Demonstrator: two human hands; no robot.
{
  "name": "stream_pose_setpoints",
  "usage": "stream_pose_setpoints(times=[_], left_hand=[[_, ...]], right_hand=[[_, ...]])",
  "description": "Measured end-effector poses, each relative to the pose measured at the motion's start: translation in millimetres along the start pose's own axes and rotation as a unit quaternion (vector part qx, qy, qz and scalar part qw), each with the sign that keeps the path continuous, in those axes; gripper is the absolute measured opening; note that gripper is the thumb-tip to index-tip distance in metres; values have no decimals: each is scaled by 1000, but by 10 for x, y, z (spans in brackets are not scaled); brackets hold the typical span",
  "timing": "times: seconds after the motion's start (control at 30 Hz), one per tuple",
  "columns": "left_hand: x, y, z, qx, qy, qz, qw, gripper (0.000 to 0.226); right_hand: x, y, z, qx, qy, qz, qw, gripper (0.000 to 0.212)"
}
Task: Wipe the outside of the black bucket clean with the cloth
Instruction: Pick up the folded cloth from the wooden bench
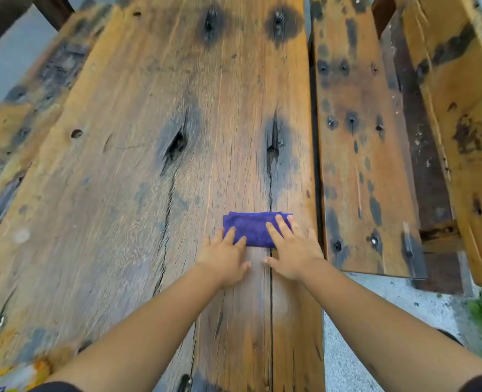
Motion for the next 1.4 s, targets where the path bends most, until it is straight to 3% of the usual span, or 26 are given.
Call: stream_pose_setpoints(times=[0.1, 0.2, 0.43, 0.57, 0.67, 0.83, 0.9, 0.97, 1.03, 1.13, 1.2, 1.3, 1.4], left_hand=[[-65, 105, 178, 26, -28, 12, 999, 74], [-31, 227, 298, 36, -55, 6, 998, 76], [82, 454, 274, 18, -67, -8, 998, 77], [50, 608, 178, 10, -68, 43, 997, 67], [-21, 700, 103, -1, -11, 112, 994, 56], [31, 858, -19, -15, 61, 200, 978, 43], [37, 926, -93, -4, 56, 231, 971, 37], [24, 980, -225, -1, -18, 251, 968, 24], [55, 1031, -415, -53, -137, 239, 960, 19], [160, 1153, -562, -126, -221, 151, 955, 44], [169, 1280, -520, -97, -225, 110, 963, 57], [164, 1432, -462, -45, -191, 94, 976, 58], [173, 1403, -515, -33, -193, 107, 975, 31]], right_hand=[[-46, 126, 130, 38, -31, -7, 999, 87], [-116, 189, 274, 73, 9, -10, 997, 86], [74, 67, 330, 45, 4, 15, 999, 87], [344, -101, 452, 56, 26, -14, 998, 85], [482, -161, 509, 79, 51, -60, 994, 86], [243, 52, 320, 147, 214, -96, 961, 47], [13, 261, 51, 69, 250, -55, 964, 35], [-185, 472, -237, -36, 244, -25, 969, 37], [-278, 676, -400, -76, 238, -11, 968, 48], [-271, 930, -412, -38, 165, -2, 986, 56], [-251, 1029, -384, -21, 126, -4, 992, 53], [-249, 1117, -377, -12, 175, -19, 984, 42], [-199, 1102, -396, -3, 160, -49, 986, 23]])
Point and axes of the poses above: each hand's wrist, its own y-axis towards the middle knuckle, its own z-axis out of the palm, x = y × z, the point moved 8 cm from there along y, towards the middle knuckle, and after that the axes turned 12 degrees about x, right-handed, at the moved point
